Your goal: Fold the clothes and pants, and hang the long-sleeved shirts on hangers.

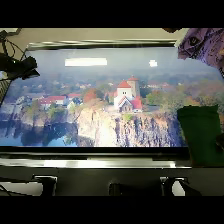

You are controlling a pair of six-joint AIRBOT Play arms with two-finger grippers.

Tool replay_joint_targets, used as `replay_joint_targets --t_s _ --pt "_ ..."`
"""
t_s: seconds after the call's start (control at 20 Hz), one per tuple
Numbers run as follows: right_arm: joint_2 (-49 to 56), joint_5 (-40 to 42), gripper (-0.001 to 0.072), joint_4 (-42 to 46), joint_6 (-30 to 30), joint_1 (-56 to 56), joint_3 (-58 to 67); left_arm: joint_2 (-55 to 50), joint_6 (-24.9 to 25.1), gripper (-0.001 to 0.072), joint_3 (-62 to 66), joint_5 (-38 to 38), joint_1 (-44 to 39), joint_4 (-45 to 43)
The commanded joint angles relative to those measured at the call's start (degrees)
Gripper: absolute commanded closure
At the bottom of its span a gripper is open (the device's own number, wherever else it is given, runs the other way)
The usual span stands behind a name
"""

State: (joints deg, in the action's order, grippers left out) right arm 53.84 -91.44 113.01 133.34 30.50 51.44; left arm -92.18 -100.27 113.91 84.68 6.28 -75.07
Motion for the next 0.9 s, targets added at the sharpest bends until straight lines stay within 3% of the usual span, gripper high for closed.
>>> replay_joint_targets --t_s 0.0,0.1,0.2,0.3,0.4,0.65,0.85 --pt "-0.04 1.33 0.0157 -0.13 -2.21 -0.02 0.39 -0.02 0.02 0.0687 0.0 -0.04 0.04 0.0" --pt "-0.04 7.76 0.0187 -3.72 -6.84 -0.07 2.78 -0.02 0.0 0.0687 0.0 0.0 0.04 0.0" --pt "-0.02 17.51 0.0408 -12.79 -13.6 -0.07 6.25 -0.02 0.0 0.0687 0.0 0.39 0.04 0.02" --pt "-0.02 27.91 0.0571 -25.9 -22.69 -0.7 8.76 0.02 0.04 0.0687 0.0 1.77 0.04 0.02" --pt "-0.02 34.69 0.0687 -35.08 -32.76 -5.29 9.44 0.7 2.47 0.0688 0.0 2.03 -0.44 -0.04" --pt "2.73 35.71 0.0687 -36.26 -46.47 -26.05 9.44 3.85 11.74 0.0689 -0.07 0.85 -6.36 -1.33" --pt "3.34 38.07 0.0687 -35.45 -47.65 -39.15 9.44 8.7 12.02 0.069 -5.14 -0.87 -12.83 -8.24"
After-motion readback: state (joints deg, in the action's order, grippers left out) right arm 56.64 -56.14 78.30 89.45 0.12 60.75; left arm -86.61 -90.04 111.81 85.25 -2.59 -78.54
